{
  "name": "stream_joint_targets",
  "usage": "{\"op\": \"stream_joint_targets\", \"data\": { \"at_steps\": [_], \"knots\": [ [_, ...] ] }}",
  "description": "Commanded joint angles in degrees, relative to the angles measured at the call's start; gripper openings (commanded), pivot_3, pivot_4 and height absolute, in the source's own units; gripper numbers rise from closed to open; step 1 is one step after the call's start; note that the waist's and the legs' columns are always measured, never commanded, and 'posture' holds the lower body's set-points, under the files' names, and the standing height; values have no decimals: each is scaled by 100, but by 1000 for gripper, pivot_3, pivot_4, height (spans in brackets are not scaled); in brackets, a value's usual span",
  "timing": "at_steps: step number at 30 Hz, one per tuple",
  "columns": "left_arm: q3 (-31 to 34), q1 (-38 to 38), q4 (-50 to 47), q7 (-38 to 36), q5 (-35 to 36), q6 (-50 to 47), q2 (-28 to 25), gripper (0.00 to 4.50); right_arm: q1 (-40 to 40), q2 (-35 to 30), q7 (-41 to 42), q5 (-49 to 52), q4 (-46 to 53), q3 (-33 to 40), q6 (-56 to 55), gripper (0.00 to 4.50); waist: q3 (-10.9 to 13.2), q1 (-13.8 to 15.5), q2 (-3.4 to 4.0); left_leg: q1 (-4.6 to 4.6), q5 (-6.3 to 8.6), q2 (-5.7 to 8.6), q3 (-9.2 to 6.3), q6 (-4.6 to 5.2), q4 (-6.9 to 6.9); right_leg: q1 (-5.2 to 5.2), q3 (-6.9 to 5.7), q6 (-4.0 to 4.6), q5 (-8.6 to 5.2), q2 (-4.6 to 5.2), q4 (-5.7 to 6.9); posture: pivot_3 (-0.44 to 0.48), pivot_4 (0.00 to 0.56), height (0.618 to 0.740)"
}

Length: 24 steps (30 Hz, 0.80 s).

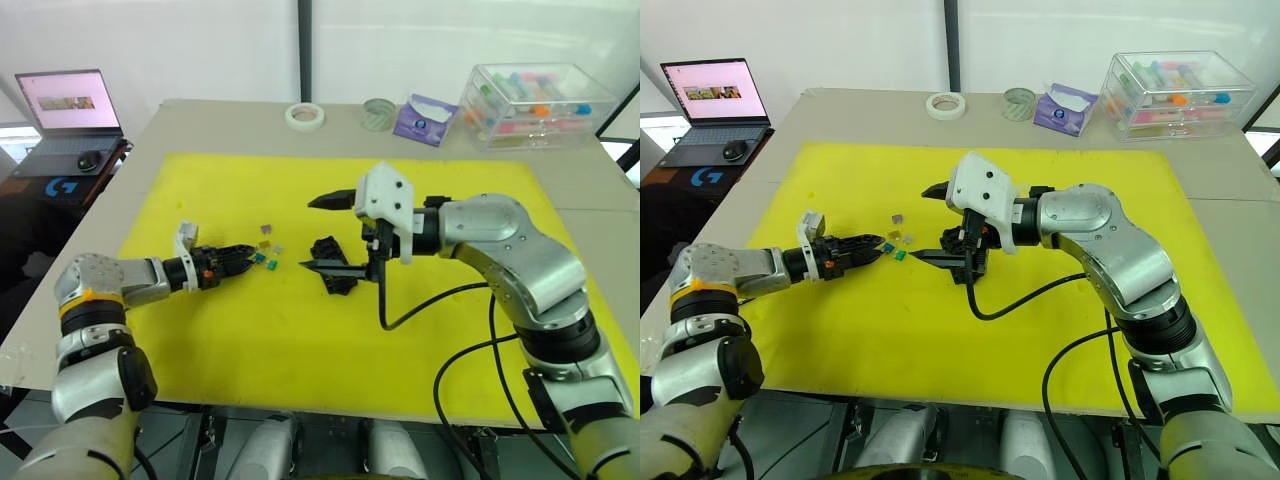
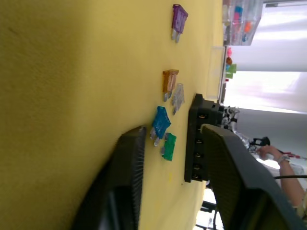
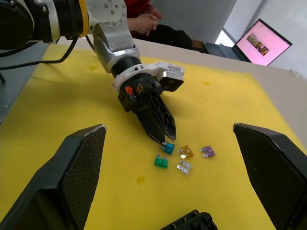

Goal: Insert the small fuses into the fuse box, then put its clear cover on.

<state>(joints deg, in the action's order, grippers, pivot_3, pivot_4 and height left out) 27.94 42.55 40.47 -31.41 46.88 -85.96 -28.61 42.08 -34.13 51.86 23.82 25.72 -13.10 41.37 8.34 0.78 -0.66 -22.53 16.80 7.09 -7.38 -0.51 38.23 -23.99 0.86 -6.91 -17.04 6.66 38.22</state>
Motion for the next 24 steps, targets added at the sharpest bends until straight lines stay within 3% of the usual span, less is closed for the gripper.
{"op": "stream_joint_targets", "data": {
  "at_steps": [1,17,22,24],
  "knots": [
    [-97,27,121,-54,-126,59,101,1055,134,-6,-22,46,202,73,-9,4500,0,-4,0,0,0,0,0,0,0,2,0,0,0,0,0,0,150,740],
    [-155,29,204,-106,-452,290,173,1055,145,9,-34,32,190,80,-14,4500,-1,5,2,2,-3,1,-11,-5,0,6,-5,0,0,-1,0,0,150,740],
    [-222,-37,207,-111,-529,303,163,7,145,-4,-31,23,188,81,-18,4500,-5,-5,8,7,-6,1,-17,-9,-1,33,-6,0,0,-3,0,0,150,740],
    [-242,-68,214,-92,-564,328,180,7,140,-11,-28,17,187,78,-22,4500,-6,-5,9,10,-6,1,-18,-9,-2,36,-6,0,0,-3,-1,0,150,740]
  ]
}}
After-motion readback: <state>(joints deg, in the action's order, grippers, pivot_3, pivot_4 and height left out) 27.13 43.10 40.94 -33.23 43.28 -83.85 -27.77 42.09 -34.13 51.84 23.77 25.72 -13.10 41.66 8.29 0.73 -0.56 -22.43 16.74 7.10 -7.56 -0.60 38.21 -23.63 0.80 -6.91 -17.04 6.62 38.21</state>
